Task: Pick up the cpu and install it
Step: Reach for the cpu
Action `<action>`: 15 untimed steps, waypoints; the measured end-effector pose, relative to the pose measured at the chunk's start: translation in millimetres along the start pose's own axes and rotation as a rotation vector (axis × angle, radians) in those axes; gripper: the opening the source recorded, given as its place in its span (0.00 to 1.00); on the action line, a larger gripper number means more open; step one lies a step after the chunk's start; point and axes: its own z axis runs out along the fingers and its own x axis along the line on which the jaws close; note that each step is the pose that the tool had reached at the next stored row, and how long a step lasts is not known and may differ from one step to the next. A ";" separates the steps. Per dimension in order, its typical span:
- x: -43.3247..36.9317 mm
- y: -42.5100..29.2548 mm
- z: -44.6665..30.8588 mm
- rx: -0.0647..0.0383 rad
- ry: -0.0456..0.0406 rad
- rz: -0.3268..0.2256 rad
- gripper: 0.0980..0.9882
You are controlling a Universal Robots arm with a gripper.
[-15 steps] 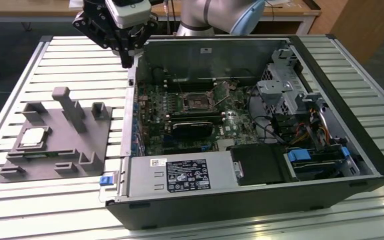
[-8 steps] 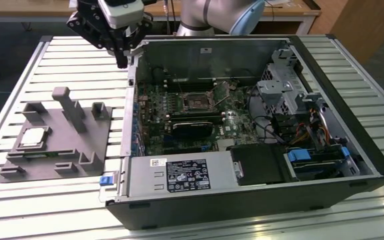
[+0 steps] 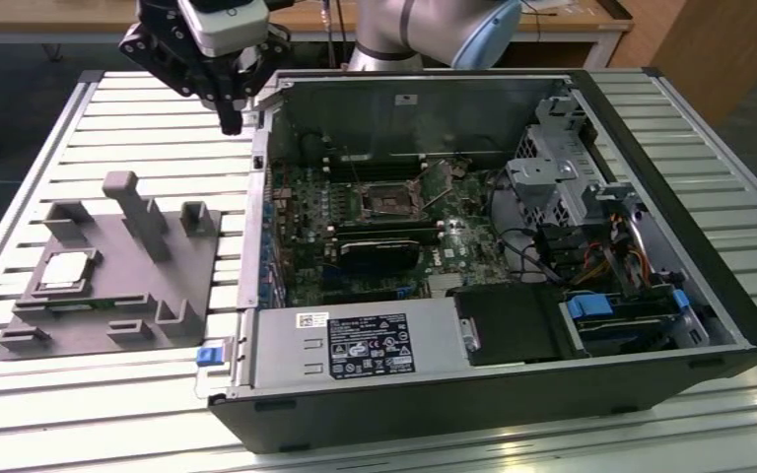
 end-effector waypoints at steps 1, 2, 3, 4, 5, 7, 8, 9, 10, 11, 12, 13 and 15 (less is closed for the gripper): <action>1.0 -0.1 0.0 0.000 0.0000 0.000 0.01; 2.0 -0.2 -0.1 0.000 0.0000 0.000 0.01; 3.0 -0.2 -0.1 0.000 0.0000 0.000 0.01; 3.9 -0.3 -0.1 0.000 0.0000 0.000 0.01; 4.9 -0.4 -0.1 0.000 0.0000 0.000 0.01; 6.8 -0.5 -0.2 0.000 0.0000 0.000 0.01; 7.7 -0.6 -0.2 0.000 0.0000 0.000 0.01; 8.6 -0.7 -0.2 0.000 0.0000 0.000 0.01; 9.6 -0.7 -0.2 0.000 -0.0001 0.000 0.01; 10.4 -0.8 -0.3 0.000 0.0000 0.000 0.01; 11.3 -0.8 -0.3 0.000 0.0000 0.000 0.01; 12.2 -0.9 -0.3 0.000 0.0000 0.000 0.01; 13.8 -1.0 -0.4 0.000 0.0000 0.000 0.01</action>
